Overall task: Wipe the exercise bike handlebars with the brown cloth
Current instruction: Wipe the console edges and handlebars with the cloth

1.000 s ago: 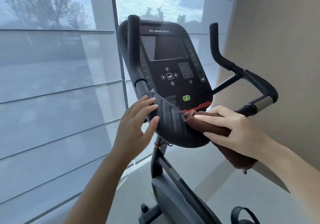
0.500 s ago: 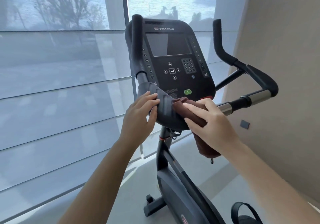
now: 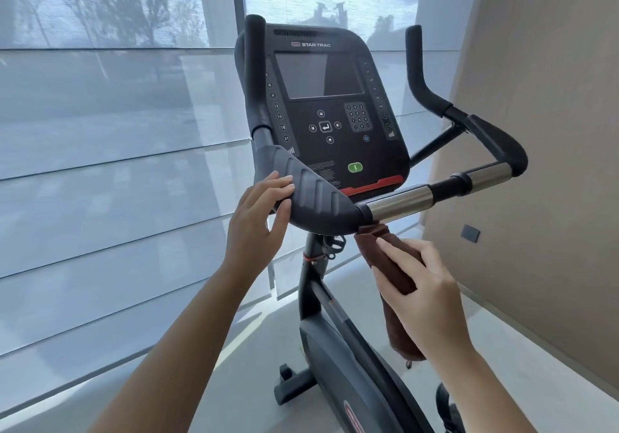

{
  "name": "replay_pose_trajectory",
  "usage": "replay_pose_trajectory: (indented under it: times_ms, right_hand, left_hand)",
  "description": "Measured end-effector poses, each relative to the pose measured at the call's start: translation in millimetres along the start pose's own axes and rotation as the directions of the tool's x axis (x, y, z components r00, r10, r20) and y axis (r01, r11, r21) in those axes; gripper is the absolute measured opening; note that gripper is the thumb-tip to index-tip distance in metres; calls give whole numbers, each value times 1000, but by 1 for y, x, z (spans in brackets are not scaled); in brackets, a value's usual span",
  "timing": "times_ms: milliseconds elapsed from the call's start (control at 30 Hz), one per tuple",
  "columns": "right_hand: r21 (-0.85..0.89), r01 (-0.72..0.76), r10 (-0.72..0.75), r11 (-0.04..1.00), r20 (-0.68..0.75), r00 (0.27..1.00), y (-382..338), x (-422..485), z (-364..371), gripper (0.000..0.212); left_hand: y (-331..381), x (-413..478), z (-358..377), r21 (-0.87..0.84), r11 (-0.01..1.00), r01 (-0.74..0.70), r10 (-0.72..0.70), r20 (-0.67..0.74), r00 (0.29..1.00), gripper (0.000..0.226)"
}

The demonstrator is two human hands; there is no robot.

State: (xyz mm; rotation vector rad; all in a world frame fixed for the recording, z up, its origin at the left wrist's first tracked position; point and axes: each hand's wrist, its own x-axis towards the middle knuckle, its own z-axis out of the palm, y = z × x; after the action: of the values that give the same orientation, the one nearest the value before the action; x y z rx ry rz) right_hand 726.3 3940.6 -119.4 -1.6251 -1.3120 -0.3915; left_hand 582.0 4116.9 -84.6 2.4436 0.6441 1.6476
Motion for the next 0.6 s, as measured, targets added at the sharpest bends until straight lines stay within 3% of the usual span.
replay_pose_trajectory:
  times_ms: [167, 600]
  right_hand:
    - [-17, -66, 65, 998, -30, 997, 3, -7, 10, 38]
    - [186, -122, 167, 975, -248, 954, -42, -10, 56, 36]
  left_hand:
    - [3, 1, 1, -12, 1000, -14, 13, -16, 1000, 19]
    - [-3, 2, -4, -19, 1000, -7, 8, 46, 999, 19]
